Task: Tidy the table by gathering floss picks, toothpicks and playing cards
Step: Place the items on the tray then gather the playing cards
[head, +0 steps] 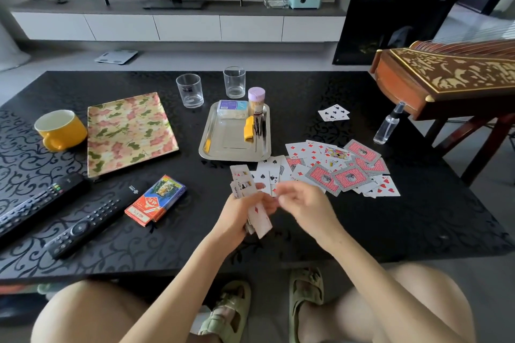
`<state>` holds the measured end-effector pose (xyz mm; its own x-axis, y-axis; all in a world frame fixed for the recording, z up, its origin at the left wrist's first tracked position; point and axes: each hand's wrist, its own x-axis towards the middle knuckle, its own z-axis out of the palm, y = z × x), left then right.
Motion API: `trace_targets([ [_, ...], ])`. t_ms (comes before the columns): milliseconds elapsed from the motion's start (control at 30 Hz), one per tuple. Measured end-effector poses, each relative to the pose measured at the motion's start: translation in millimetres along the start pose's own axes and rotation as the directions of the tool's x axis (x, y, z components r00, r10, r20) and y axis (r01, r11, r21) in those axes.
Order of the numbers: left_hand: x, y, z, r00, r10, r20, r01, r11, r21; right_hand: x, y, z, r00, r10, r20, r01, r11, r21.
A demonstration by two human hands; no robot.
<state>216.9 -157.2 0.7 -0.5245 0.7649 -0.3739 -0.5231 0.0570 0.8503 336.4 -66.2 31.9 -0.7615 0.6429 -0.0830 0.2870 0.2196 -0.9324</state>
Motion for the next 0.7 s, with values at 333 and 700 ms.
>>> trace_targets([
  [333,2,-29,6,0.891,0.444,0.093,-0.414,0.712,0.567,4,21,29,0.889,-0.419,0.185,0.456,0.77,-0.446],
  [700,29,-16,20,0.959,0.221,-0.179,-0.124,0.892,0.435,36,59,-67,0.932,-0.083,-0.354,-0.191,0.716,-0.671],
])
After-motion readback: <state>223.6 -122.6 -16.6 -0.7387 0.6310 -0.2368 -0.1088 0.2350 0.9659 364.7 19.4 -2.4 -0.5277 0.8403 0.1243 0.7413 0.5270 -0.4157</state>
